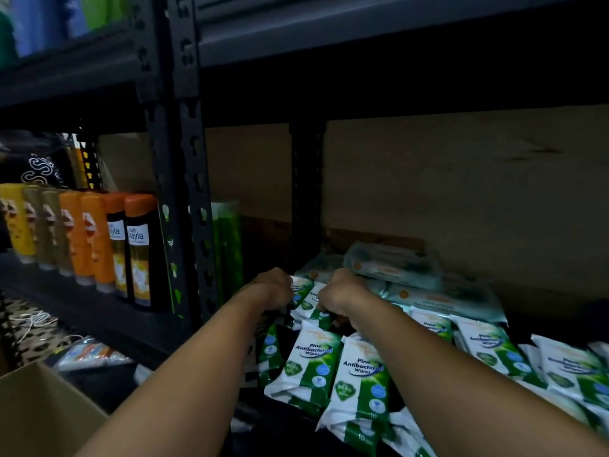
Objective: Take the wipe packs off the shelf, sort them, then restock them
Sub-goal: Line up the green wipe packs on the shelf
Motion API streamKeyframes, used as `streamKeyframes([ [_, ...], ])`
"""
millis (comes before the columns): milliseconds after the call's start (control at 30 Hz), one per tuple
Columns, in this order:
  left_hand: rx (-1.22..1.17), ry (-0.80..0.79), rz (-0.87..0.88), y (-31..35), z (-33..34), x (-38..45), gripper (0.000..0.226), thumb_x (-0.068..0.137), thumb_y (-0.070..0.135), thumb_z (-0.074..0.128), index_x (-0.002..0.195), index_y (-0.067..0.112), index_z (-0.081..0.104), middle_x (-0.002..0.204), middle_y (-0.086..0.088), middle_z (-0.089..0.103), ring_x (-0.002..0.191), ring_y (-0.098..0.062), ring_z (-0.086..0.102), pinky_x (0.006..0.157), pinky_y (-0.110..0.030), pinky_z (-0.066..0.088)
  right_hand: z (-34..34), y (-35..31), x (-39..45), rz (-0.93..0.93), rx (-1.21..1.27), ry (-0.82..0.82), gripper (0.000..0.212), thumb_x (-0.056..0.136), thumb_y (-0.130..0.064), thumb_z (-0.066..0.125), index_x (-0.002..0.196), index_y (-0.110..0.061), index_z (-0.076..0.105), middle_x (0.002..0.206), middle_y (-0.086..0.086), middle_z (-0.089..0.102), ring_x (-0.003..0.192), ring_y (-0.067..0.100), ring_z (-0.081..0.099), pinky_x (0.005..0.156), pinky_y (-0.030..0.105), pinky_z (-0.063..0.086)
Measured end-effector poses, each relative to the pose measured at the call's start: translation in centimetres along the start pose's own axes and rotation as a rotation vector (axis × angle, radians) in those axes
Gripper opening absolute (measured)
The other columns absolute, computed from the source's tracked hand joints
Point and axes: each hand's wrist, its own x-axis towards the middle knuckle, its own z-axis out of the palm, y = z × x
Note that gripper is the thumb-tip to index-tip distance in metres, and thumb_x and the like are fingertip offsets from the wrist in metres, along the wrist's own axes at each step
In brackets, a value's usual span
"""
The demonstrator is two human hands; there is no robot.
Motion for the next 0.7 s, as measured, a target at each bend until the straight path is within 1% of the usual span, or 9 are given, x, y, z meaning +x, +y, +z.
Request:
streamKeyframes([
  [100, -0.003, 0.010, 0.005, -0.1, -0.1, -0.1, 0.039, 0.102, 0.013, 0.055, 0.141, 0.011, 0.057, 0.145, -0.010, 0.054, 0.127, -0.025, 0.055, 0.102, -0.029, 0.046, 0.2, -0.2, -0.1, 0.008, -0.023, 0.030, 0.014, 0.095, -0.013, 0.065, 0.091, -0.003, 0.056, 0.078, 0.009, 0.049, 0.071, 0.023, 0.052, 0.060, 0.032, 0.040],
  [167, 0.002, 0.021, 0.013, 0.0, 0.0, -0.3, 0.042, 0.102, 0.012, 0.053, 0.145, 0.013, 0.053, 0.150, -0.010, 0.049, 0.132, -0.026, 0.051, 0.105, -0.029, 0.043, 0.2, -0.1, -0.3, 0.007, -0.033, 0.025, 0.016, 0.095, -0.014, 0.066, 0.089, -0.004, 0.055, 0.076, 0.008, 0.049, 0.066, 0.021, 0.051, 0.055, 0.030, 0.038],
  [233, 0.020, 0.022, 0.019, 0.1, 0.2, -0.7, 0.045, 0.102, 0.011, 0.054, 0.147, 0.014, 0.050, 0.152, -0.010, 0.046, 0.134, -0.026, 0.050, 0.107, -0.030, 0.043, 0.0, 0.0, -0.5, 0.010, -0.032, 0.017, 0.016, 0.095, -0.015, 0.066, 0.091, -0.003, 0.057, 0.077, 0.008, 0.051, 0.063, 0.020, 0.049, 0.054, 0.028, 0.038],
  [300, 0.026, 0.033, 0.019, 0.1, 0.4, -1.0, 0.045, 0.102, 0.012, 0.054, 0.146, 0.013, 0.050, 0.150, -0.012, 0.048, 0.132, -0.027, 0.052, 0.105, -0.031, 0.045, 0.0, 0.1, -0.5, 0.005, -0.022, 0.006, 0.016, 0.095, -0.016, 0.067, 0.098, -0.001, 0.061, 0.088, 0.012, 0.058, 0.069, 0.024, 0.055, 0.060, 0.032, 0.044],
  [400, 0.002, 0.069, -0.021, -0.3, 0.6, -1.1, 0.041, 0.102, 0.018, 0.054, 0.142, 0.013, 0.054, 0.143, -0.013, 0.054, 0.125, -0.029, 0.057, 0.095, -0.030, 0.048, 0.0, 0.0, -0.6, -0.003, 0.001, 0.005, 0.020, 0.093, -0.014, 0.068, 0.101, 0.003, 0.064, 0.099, 0.017, 0.067, 0.083, 0.033, 0.070, 0.074, 0.042, 0.059],
  [433, -0.010, 0.077, -0.036, -0.4, 0.5, -1.1, 0.040, 0.101, 0.019, 0.054, 0.141, 0.013, 0.055, 0.141, -0.013, 0.056, 0.122, -0.029, 0.059, 0.094, -0.030, 0.049, 0.0, 0.0, -0.7, 0.000, 0.003, 0.008, 0.022, 0.092, -0.014, 0.069, 0.104, 0.004, 0.064, 0.102, 0.019, 0.068, 0.088, 0.035, 0.073, 0.079, 0.045, 0.062],
  [500, -0.029, 0.079, -0.049, -0.5, 0.4, -1.2, 0.038, 0.101, 0.017, 0.055, 0.138, 0.013, 0.058, 0.140, -0.013, 0.057, 0.122, -0.028, 0.059, 0.097, -0.031, 0.050, -0.1, -0.2, -0.9, 0.006, 0.007, -0.011, 0.027, 0.091, -0.013, 0.072, 0.109, 0.006, 0.063, 0.103, 0.021, 0.069, 0.089, 0.036, 0.074, 0.081, 0.050, 0.061],
  [633, -0.026, 0.052, -0.014, -0.4, 0.2, -1.4, 0.036, 0.103, 0.020, 0.054, 0.139, 0.015, 0.060, 0.145, -0.010, 0.055, 0.130, -0.027, 0.053, 0.104, -0.029, 0.045, -0.1, -0.2, -0.9, -0.002, 0.002, -0.014, 0.031, 0.091, -0.013, 0.073, 0.112, 0.007, 0.062, 0.105, 0.022, 0.067, 0.089, 0.036, 0.073, 0.081, 0.049, 0.062],
  [700, -0.013, 0.048, -0.007, -0.3, 0.2, -1.5, 0.035, 0.104, 0.021, 0.052, 0.138, 0.017, 0.061, 0.145, -0.009, 0.055, 0.131, -0.027, 0.053, 0.104, -0.029, 0.044, 0.0, -0.1, -0.7, -0.028, -0.044, 0.010, 0.021, 0.090, -0.014, 0.073, 0.098, 0.004, 0.065, 0.099, 0.019, 0.068, 0.086, 0.032, 0.071, 0.080, 0.043, 0.062],
])
